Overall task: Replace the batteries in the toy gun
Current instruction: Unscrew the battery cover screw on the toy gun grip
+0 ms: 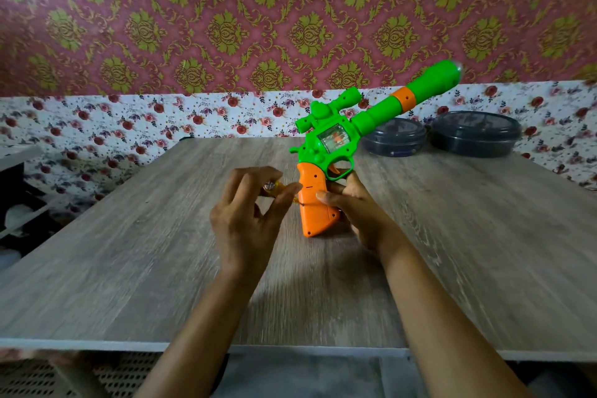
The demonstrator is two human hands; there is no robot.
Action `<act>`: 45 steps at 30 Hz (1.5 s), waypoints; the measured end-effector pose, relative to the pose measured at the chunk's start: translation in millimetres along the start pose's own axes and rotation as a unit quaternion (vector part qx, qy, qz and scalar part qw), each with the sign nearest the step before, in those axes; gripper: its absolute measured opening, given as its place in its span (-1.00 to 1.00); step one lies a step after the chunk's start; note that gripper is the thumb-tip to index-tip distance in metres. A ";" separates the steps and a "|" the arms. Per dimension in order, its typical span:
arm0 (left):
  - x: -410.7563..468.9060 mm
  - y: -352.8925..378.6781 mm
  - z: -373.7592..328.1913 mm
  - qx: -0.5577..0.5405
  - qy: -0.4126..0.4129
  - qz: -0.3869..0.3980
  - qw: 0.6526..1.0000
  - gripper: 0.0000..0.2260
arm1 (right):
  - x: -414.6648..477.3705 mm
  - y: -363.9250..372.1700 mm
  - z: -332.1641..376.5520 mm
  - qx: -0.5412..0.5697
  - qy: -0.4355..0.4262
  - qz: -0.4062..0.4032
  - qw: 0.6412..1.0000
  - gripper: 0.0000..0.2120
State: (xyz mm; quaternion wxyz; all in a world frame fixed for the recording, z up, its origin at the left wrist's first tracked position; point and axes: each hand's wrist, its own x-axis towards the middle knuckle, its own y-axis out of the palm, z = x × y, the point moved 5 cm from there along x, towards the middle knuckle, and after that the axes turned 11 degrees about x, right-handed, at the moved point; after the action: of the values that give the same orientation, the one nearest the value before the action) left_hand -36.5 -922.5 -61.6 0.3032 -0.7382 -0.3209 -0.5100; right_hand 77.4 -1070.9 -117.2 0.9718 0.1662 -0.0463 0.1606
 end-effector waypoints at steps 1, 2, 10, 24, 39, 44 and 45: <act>0.5 0.0 0.4 -0.006 0.003 -0.003 1.000 -0.83 | 0.6 -0.2 -0.4 0.001 0.001 -0.001 1.000 -0.46; 0.5 0.4 0.0 -0.011 0.013 -0.002 1.000 -0.83 | 0.9 -0.4 -0.3 0.003 0.001 -0.001 1.000 -0.47; -1.2 5.3 -6.5 -0.016 0.067 0.039 0.997 -0.70 | 2.8 -1.3 -1.2 0.003 -0.002 -0.003 1.000 -0.50; 0.9 -0.4 -0.7 -0.049 -0.020 -0.007 0.999 -0.77 | -2.6 0.9 2.5 0.003 0.000 -0.003 1.000 -0.53; 0.7 -1.3 -4.3 -0.020 0.053 -0.013 0.998 -0.78 | -2.0 -2.0 3.2 0.008 0.003 -0.040 0.999 -0.53; 0.3 -2.2 -2.4 -0.021 0.039 -0.022 0.999 -0.88 | -0.7 -2.1 2.7 0.009 0.000 -0.030 1.000 -0.52; 0.5 -2.5 -1.8 -0.029 0.037 -0.024 0.999 -0.91 | -0.7 -2.6 2.5 0.008 -0.001 -0.028 1.000 -0.52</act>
State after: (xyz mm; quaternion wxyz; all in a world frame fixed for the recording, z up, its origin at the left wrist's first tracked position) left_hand -39.4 -922.3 -60.3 0.2809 -0.7197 -0.3115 -0.5532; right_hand 77.5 -1074.3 -115.7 0.9746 0.1750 -0.0409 0.1336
